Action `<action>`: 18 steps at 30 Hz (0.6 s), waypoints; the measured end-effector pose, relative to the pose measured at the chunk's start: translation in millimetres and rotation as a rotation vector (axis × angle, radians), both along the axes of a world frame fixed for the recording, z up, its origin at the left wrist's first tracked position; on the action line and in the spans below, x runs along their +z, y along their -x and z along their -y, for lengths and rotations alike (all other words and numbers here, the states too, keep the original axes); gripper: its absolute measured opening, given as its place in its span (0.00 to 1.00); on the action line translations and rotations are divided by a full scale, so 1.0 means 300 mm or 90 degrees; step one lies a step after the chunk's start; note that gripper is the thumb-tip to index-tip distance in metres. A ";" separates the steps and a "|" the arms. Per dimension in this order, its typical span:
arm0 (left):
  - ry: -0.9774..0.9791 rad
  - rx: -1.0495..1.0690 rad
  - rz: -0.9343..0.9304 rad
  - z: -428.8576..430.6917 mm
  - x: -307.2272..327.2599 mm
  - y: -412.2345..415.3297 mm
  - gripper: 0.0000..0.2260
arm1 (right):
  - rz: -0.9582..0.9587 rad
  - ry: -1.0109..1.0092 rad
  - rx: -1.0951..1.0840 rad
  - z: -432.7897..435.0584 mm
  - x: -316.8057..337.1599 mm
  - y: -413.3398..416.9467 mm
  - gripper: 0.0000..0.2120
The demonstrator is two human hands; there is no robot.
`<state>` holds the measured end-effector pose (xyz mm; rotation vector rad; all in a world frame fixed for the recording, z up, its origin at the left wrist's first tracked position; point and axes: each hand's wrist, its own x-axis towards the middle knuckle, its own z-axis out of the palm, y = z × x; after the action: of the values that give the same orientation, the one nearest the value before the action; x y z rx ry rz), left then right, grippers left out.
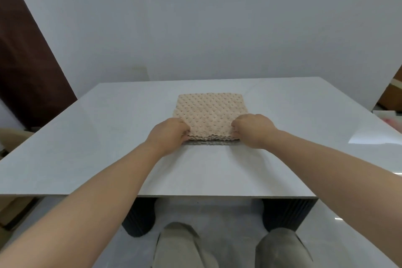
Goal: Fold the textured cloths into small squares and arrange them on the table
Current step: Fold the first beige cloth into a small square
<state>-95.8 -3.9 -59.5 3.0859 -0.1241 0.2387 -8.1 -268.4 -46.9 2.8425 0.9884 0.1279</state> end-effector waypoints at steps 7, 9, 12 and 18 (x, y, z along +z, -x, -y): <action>0.021 -0.004 0.029 -0.057 -0.029 -0.035 0.10 | 0.007 0.043 -0.011 -0.013 0.009 -0.019 0.10; 0.033 -0.026 0.024 -0.071 -0.035 -0.037 0.10 | 0.002 0.055 -0.009 -0.012 0.008 -0.020 0.10; 0.043 -0.040 0.017 -0.085 -0.045 -0.034 0.11 | 0.021 0.075 0.004 -0.006 0.002 -0.041 0.12; 0.086 -0.027 -0.032 -0.084 -0.038 -0.023 0.10 | 0.031 -0.004 -0.003 -0.027 0.067 -0.058 0.09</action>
<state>-88.8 21.2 -70.9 2.9493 -0.1640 0.1597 9.3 -260.4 -26.9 2.8335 0.9735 0.1993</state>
